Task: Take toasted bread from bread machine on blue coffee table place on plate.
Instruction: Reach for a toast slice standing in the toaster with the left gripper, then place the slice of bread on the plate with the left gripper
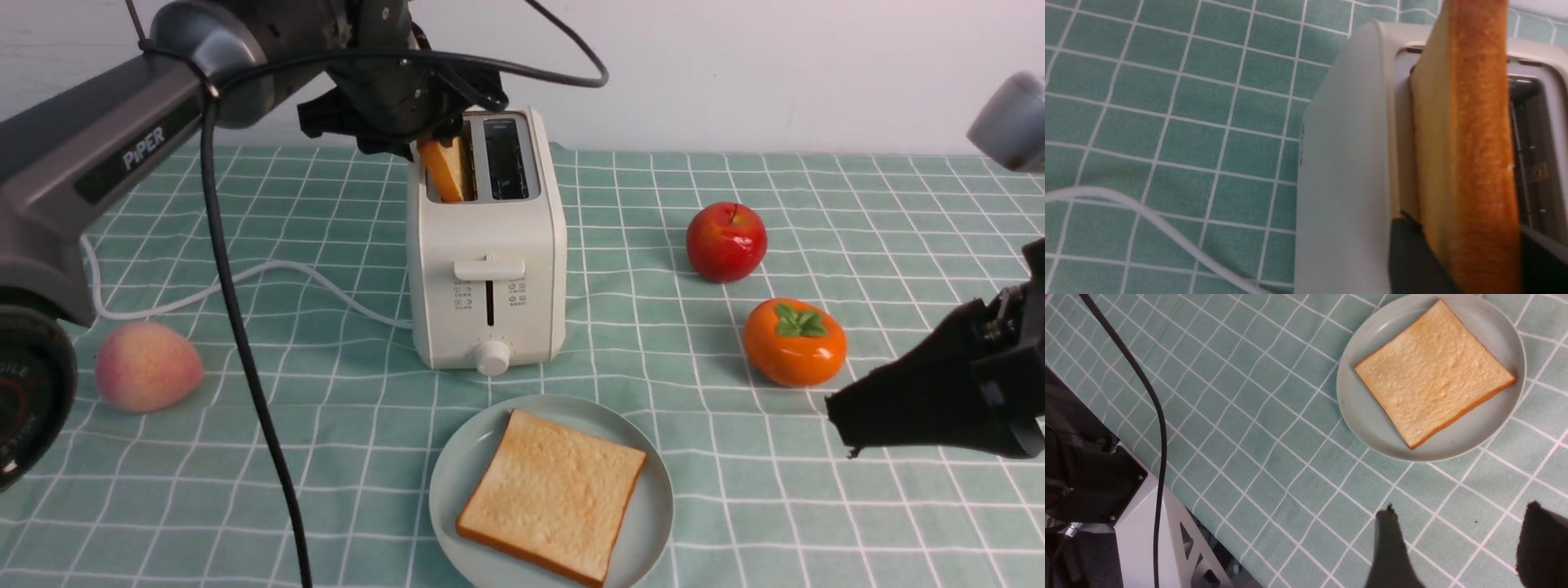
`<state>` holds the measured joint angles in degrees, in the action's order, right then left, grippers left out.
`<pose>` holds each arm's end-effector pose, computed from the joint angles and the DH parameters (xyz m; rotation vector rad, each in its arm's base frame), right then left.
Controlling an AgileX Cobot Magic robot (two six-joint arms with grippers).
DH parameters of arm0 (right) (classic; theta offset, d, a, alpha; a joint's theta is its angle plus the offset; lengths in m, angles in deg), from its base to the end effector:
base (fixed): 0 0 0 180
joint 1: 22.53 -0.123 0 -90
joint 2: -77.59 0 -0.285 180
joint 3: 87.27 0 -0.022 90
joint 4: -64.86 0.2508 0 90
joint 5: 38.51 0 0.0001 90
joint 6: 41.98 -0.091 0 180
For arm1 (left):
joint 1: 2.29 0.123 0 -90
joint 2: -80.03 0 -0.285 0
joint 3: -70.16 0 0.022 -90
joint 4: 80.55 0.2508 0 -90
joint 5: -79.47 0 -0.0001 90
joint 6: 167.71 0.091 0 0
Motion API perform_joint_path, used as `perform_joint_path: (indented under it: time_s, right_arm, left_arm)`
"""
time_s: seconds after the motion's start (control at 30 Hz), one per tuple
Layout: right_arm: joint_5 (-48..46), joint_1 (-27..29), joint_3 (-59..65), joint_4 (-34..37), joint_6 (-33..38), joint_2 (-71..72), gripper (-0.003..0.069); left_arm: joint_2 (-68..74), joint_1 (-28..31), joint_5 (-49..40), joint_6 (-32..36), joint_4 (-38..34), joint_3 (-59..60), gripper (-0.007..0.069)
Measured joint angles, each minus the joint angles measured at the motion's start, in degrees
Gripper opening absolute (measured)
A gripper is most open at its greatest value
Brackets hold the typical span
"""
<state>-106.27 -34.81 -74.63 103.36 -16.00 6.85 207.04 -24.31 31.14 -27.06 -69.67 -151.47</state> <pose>0.1787 0.0926 0.3813 -0.6925 2.3644 0.7973 0.4548 -0.1701 0.3310 -0.2758 2.3198 -0.3121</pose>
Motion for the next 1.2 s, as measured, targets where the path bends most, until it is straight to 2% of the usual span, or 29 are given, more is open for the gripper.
perform_joint_path:
  time_s: [0.03,0.1,0.4,0.47,0.6,0.63,0.67,0.7,0.73,0.8,0.83,0.87,1.0,1.07,1.17,1.2]
  right_arm:
    - [0.0,0.0,0.0,0.0,0.0,0.0,0.0411]
    - [0.0,0.0,0.0,-0.13,0.0,0.0,0.041]
    - [0.42,0.0,0.0,-2.38,0.0,0.0,0.0398]
    - [0.69,0.0,0.0,-2.5,0.0,0.0,0.0391]
    - [0.82,0.0,0.0,-2.5,0.0,0.0,0.0378]
    - [0.82,0.0,0.0,-2.5,0.0,0.0,0.0374]
    - [0.82,0.0,0.0,-2.5,0.0,0.0,0.0372]
    - [0.98,0.0,0.0,-2.5,0.0,0.0,0.0366]
    - [1.08,0.0,0.0,-2.5,0.0,0.0,0.0365]
    - [1.75,0.0,0.0,-2.5,0.0,0.0,0.0357]
    - [1.85,0.0,0.0,-2.5,0.0,0.0,0.0356]
    - [2.2,0.0,0.0,-2.5,0.0,0.0,0.0353]
    - [2.26,0.0,0.0,-2.5,0.0,0.0,0.0349]
    - [2.19,0.0,0.0,-2.5,0.0,0.0,0.0349]
    - [1.61,0.0,0.0,-2.5,-0.27,0.0,0.0349]
    - [1.02,0.0,0.0,-2.5,-0.92,0.0,0.0349]
  left_arm:
    - [-0.72,-0.04,-0.54,0.0,-0.21,0.0,0.0099]
    - [-2.83,-0.04,-2.06,0.56,-0.34,0.0,0.0063]
    - [-23.27,0.01,-14.21,13.13,2.63,0.89,0.0076]
    - [-28.1,0.01,-18.41,14.37,3.37,5.33,0.0076]
    - [-33.09,0.06,-20.03,14.38,0.97,17.7,0.0076]
    - [-33.77,0.06,-19.22,14.38,-3.04,22.91,0.0076]
    - [-33.84,0.06,-19.01,14.38,-3.04,23.81,0.0076]
    - [-33.98,0.0,-16.38,15.39,-11.38,31.71,0.0076]
    - [-33.98,0.0,-15.94,15.65,-12.45,31.71,0.0076]
    - [-33.33,-1.25,-7.53,23.07,-27.51,43.14,0.0076]
    - [-33.26,-1.42,-6.83,23.81,-29.81,43.84,0.0076]
    - [-32.3,-3.05,-0.63,31.1,-38.62,49.32,0.0076]
    - [-29.17,-5.99,9.55,43.21,-54.32,55.59,0.0076]
    - [-26.62,-6.84,13.37,46.6,-58.61,56.8,0.0076]
    - [-23.94,-6.96,16.02,47.73,-60.37,57.14,0.0088]
    - [-22.11,-6.86,17.56,47.14,-60.17,57.2,0.0128]
